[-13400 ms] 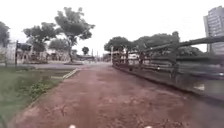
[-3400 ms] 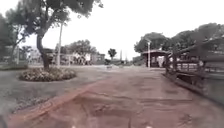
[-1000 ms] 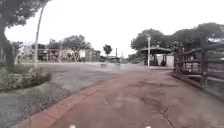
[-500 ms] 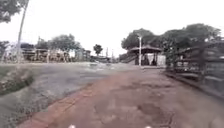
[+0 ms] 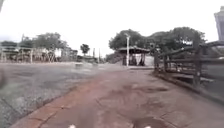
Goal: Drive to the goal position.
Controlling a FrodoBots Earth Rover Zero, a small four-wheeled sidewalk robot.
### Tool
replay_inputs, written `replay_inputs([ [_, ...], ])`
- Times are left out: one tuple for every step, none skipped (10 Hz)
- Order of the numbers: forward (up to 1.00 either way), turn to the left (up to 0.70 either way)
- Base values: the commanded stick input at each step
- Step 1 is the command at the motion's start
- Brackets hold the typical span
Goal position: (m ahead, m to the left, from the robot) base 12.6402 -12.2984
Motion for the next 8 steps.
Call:
replay_inputs([
  [1.00,0.03],
  [0.02,0.00],
  [0.00,0.00],
  [0.00,0.00],
  [0.00,0.00],
  [0.00,0.00],
  [0.00,0.00],
  [0.00,0.00],
])
